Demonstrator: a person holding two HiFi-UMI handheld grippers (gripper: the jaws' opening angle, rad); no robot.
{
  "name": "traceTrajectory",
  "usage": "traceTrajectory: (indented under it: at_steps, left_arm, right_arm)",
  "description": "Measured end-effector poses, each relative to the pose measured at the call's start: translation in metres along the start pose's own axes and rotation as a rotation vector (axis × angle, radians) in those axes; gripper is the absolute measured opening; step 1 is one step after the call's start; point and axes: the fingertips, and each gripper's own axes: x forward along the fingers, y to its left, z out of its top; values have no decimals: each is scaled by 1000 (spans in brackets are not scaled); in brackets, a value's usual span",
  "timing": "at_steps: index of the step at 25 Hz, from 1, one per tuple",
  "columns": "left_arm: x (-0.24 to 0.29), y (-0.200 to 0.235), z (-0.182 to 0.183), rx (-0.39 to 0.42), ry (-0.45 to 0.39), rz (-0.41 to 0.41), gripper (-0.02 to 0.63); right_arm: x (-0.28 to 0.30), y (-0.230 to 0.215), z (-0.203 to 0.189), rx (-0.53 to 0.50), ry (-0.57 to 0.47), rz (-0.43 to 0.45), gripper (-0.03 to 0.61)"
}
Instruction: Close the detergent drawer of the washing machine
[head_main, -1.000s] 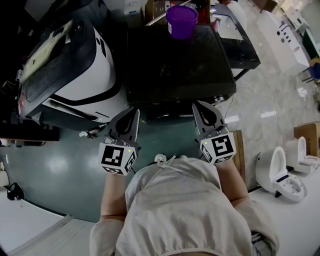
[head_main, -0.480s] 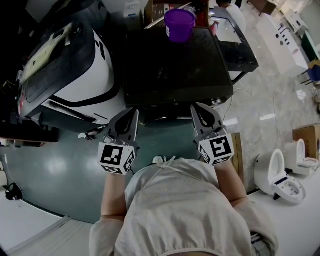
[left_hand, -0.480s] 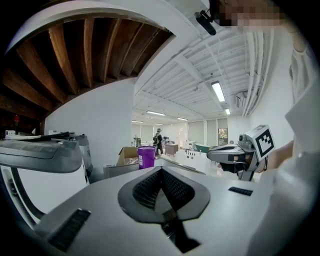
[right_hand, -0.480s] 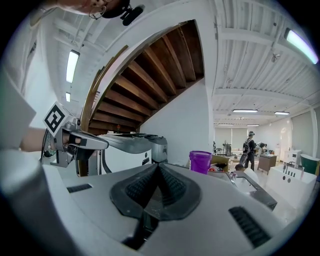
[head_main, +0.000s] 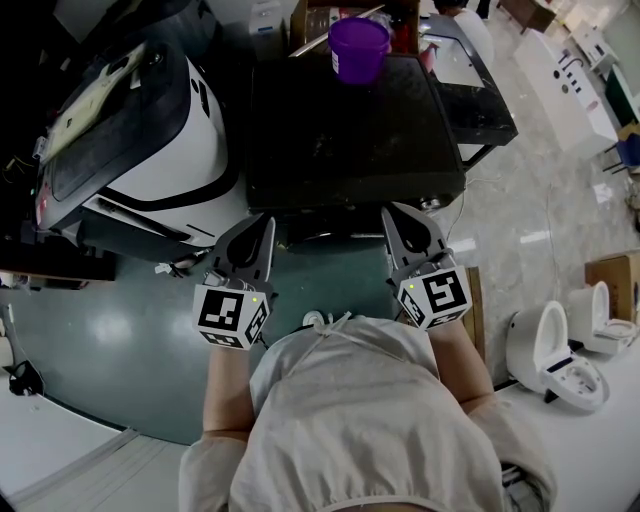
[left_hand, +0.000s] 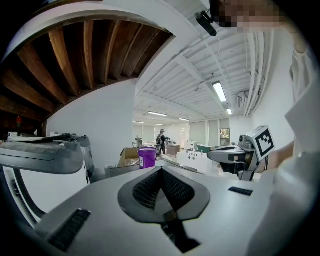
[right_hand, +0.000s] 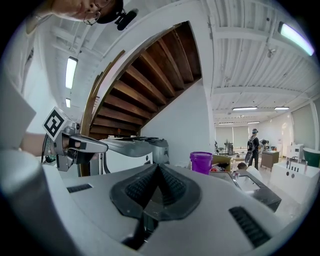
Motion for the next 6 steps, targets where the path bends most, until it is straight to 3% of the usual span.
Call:
traceTrajectory:
  at_steps: [6]
  left_arm:
    - [1,0,-4,1,15,1,17]
  right_arm:
    - [-1,0,-1,-48,1,10,2]
